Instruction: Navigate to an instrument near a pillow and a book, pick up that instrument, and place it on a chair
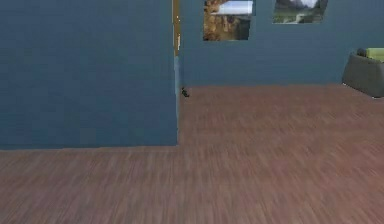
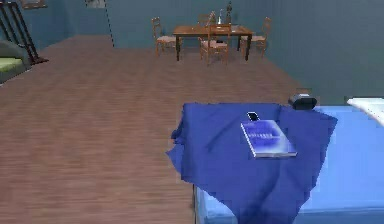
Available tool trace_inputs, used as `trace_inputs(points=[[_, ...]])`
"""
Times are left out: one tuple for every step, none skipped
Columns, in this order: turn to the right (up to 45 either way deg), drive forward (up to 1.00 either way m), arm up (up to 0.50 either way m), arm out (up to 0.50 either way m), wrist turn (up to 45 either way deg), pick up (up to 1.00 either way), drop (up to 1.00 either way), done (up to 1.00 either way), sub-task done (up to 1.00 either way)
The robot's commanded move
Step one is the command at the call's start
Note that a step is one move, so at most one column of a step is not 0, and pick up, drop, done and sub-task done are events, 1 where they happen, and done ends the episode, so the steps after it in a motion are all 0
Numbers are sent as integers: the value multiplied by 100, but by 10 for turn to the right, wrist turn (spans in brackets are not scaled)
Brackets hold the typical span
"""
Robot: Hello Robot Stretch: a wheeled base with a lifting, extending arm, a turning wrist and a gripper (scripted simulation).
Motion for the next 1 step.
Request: trace_inputs(points=[[-120, 0, 0, 0, 0, 0, 0, 0, 0]])
